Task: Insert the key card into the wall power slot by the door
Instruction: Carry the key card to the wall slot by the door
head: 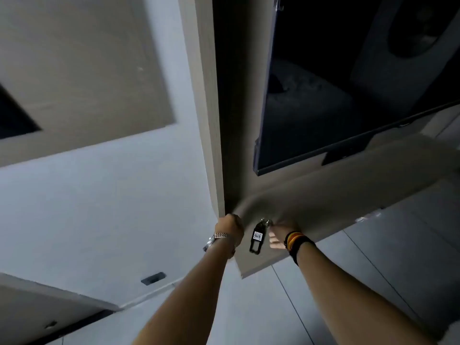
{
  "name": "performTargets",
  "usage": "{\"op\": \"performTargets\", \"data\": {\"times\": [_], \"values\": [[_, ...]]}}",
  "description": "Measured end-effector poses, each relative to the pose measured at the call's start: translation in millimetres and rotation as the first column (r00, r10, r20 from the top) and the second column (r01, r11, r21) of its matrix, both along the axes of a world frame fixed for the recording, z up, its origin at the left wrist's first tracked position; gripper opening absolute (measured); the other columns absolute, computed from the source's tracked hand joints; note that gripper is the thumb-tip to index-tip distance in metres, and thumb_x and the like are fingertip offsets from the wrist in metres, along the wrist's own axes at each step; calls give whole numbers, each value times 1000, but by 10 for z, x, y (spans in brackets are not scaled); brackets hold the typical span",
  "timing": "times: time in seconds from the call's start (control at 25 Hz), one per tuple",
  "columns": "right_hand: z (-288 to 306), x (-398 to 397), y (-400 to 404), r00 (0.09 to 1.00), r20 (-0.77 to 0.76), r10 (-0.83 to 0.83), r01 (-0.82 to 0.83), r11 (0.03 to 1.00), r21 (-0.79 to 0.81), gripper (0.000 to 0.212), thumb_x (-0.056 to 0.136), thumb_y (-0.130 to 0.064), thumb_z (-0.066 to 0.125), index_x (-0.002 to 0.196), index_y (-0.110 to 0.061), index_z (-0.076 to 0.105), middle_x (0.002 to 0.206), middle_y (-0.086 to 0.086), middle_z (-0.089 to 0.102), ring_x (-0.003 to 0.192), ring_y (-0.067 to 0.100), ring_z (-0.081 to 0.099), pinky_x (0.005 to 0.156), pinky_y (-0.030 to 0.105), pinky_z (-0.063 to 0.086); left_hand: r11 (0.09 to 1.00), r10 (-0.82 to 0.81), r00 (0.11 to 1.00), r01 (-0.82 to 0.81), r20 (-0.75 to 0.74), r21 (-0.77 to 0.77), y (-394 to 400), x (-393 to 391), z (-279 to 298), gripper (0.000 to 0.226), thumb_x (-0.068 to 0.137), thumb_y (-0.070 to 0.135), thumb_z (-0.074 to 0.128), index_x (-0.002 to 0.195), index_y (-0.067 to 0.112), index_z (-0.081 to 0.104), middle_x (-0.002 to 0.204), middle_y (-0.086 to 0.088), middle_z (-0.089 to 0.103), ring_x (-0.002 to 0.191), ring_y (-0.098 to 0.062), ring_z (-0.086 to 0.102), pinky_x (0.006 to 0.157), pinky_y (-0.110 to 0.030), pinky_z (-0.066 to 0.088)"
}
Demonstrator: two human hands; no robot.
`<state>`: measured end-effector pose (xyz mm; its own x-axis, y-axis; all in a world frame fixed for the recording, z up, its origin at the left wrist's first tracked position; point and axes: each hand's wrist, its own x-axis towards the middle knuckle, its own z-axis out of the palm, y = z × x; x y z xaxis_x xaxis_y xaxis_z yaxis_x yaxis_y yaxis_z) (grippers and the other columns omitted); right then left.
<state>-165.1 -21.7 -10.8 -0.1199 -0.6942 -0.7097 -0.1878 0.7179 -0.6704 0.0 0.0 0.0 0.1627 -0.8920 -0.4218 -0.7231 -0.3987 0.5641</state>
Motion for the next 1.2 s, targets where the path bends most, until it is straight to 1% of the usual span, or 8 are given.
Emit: {"op": "performTargets", "data": {"times": [0.12,0.36,0.48,0.6,0.64,0.88,1.08,1.2], "values": [[-93,74,-98,993,112,-34,21,993,115,38,107,-19,47,135,5,55,136,23,63,127,34,61,86,40,54,989,141,979,-135,-148,55,-96,-108,-171,29,96,15,52,108,2,76,110,-20,75,102,-39,73,92,-43,62],[-126,100,-107,984,177,-30,-3,982,187,33,105,-9,49,133,5,57,138,20,63,131,32,59,105,46,50,939,327,874,-257,-359,230,-168,-124,-314,7,90,0,62,86,2,68,74,-13,70,60,-26,69,65,-43,67],[-145,132,-76,975,210,-68,30,983,179,32,100,0,56,131,3,59,116,22,68,111,35,65,98,46,54,886,445,771,-309,-455,345,-164,-107,-344,23,91,-6,62,75,11,57,67,-11,63,46,-20,57,55,-35,60],[-119,161,-34,963,238,-123,91,986,142,27,94,1,64,121,0,64,104,21,70,97,34,66,87,45,58,862,488,702,-298,-518,409,-117,-83,-341,19,99,3,55,83,7,63,75,-10,66,58,-21,62,68,-33,61],[-86,174,-15,961,247,-128,99,987,128,23,94,-1,65,117,-1,65,105,20,71,94,32,67,83,44,59,870,473,708,-285,-524,402,-105,-56,-311,15,100,7,57,89,7,67,79,-10,69,66,-22,66,72,-31,63],[429,382,131,976,219,-9,17,999,-34,5,93,-15,69,98,-15,71,86,4,71,76,16,63,66,28,55,936,346,752,-314,-561,156,98,316,289,14,96,10,68,83,12,73,87,-14,74,66,-20,67,51,-20,58],[1123,876,367,977,204,65,-11,966,-258,8,86,-12,78,92,-15,78,72,2,76,59,13,62,53,24,51,955,220,766,-296,-603,-27,403,911,1112,7,97,8,66,96,5,73,94,-15,74,70,-19,70,64,-25,62],[1570,1342,564,967,226,118,-34,938,-344,8,84,-12,81,91,-14,79,65,-1,76,54,11,60,49,22,49,942,179,789,-309,-587,-128,644,1382,1612,11,96,8,66,101,0,73,96,-17,75,76,-24,71,81,-38,63]]}}
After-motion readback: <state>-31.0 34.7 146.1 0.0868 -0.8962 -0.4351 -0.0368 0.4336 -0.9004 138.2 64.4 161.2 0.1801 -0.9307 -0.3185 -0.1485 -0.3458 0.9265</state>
